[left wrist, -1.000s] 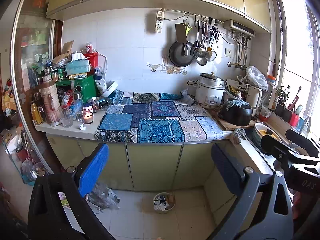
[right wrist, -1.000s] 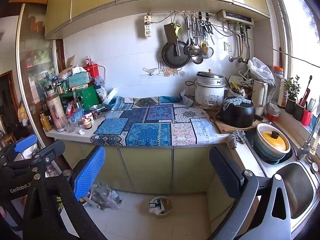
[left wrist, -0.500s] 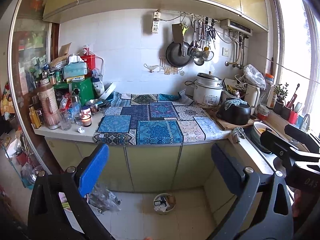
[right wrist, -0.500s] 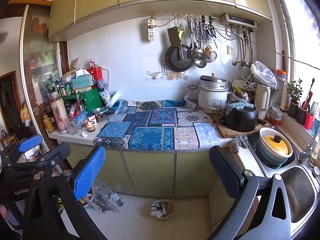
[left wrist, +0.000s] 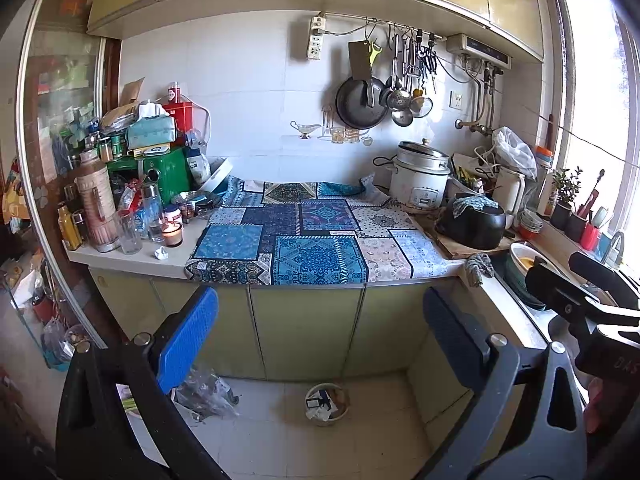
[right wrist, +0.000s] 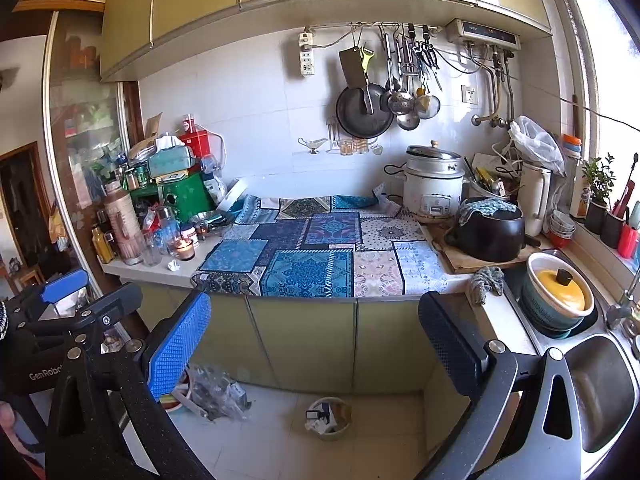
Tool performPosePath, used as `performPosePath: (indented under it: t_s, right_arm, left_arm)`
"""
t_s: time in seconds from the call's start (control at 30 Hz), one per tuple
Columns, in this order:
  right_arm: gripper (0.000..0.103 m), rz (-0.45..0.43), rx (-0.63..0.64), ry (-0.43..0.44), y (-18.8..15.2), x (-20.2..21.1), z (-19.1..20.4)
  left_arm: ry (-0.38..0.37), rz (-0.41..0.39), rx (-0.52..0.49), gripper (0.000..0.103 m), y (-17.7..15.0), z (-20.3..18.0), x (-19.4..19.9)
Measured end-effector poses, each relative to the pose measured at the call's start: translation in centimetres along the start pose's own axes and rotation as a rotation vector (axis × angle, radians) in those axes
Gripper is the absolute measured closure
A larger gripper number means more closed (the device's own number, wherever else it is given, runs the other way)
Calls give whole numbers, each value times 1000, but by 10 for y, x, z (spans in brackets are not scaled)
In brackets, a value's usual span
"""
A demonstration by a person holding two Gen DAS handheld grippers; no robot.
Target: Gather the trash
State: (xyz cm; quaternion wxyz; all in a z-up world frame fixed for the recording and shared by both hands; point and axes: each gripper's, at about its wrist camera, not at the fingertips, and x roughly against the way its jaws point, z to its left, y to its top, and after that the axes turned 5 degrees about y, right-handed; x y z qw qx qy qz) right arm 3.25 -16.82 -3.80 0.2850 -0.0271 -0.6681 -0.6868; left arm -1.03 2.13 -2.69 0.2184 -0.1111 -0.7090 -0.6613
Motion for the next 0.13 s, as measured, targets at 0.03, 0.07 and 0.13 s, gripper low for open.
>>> performPosePath:
  t_s: [0.03, 0.07, 0.13]
  right_arm:
    - [0, 2, 1, 4, 1, -1, -1]
    - [0, 5, 4, 8, 1, -3, -2]
    - [0, 13, 11, 18, 3, -8, -5]
  left_arm:
    - [3, 3, 3, 1, 1, -1, -2]
    - [5, 6, 4, 1, 1, -2, -3]
    - [15, 12, 11, 1, 2, -5, -7]
